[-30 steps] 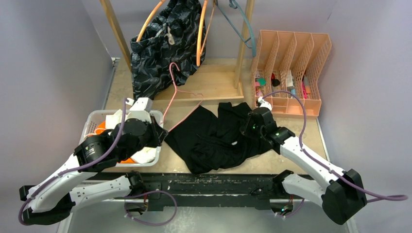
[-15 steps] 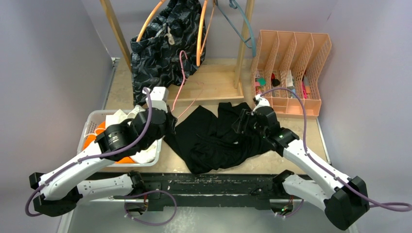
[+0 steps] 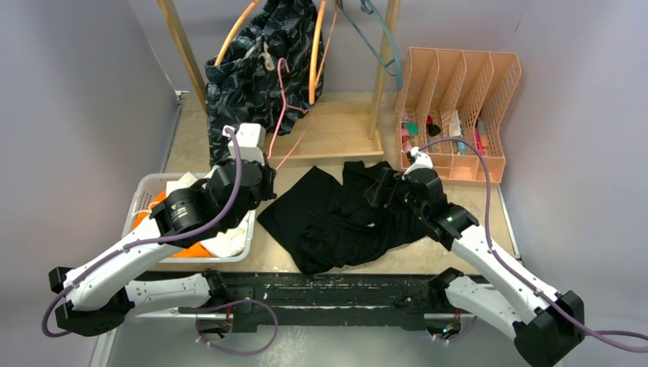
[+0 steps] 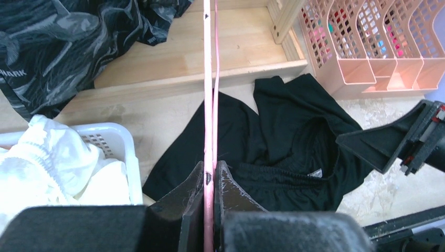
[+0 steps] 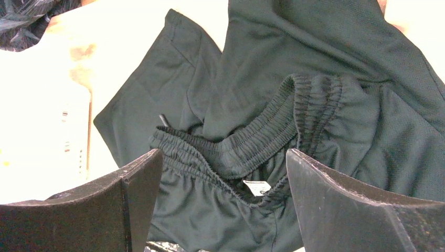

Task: Remove the shorts from the hanger
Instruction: Place the hanger on the clothes rod.

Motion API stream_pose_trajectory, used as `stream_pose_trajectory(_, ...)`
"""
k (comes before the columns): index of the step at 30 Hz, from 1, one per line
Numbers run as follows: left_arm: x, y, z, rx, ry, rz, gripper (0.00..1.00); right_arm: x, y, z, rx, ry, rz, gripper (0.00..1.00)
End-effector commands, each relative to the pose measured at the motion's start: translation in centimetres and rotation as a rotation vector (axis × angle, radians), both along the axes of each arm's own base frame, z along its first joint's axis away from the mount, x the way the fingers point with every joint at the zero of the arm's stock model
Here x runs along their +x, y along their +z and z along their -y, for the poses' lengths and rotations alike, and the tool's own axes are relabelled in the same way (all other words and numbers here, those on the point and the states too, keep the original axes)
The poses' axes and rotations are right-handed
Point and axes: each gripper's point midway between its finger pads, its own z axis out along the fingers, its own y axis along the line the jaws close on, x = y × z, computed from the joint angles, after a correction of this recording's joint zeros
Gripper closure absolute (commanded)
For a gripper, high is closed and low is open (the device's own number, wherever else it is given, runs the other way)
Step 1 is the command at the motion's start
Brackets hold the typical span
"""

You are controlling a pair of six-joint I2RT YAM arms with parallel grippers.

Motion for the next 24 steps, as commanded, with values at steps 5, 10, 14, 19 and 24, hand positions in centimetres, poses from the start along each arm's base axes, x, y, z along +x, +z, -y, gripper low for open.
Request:
stream_pose_trajectory(5, 2.2, 4.8, -0.7, 0.036, 0.066, 0.116, 1.0, 0.2, 1.4, 1.5, -0.006, -0.082, 0.045, 0.08)
stream_pose_trajectory(10, 4.6, 4.2, -0.8, 0.095, 0.052, 0.064, 1.0, 0.2, 1.2, 3.3, -0.017, -0.201, 0.018, 0.01)
stream_pose_trajectory(14, 5.4, 5.3, -0.1, 0.098, 0.024, 0.089, 1.0, 0.3, 1.5, 3.4, -0.034, -0.195, 0.03, 0.01)
stream_pose_trajectory(19, 6.3, 7.8, 0.3, 0.06, -0.01, 0.117, 1.0, 0.2, 1.0, 4.2, -0.062, -0.223, 0.021, 0.01)
stream_pose_trajectory(24, 7.8, 9.7, 0.1, 0.077, -0.03, 0.127, 1.0, 0.1, 1.1, 4.6, -0.061, -0.233, 0.047, 0.01)
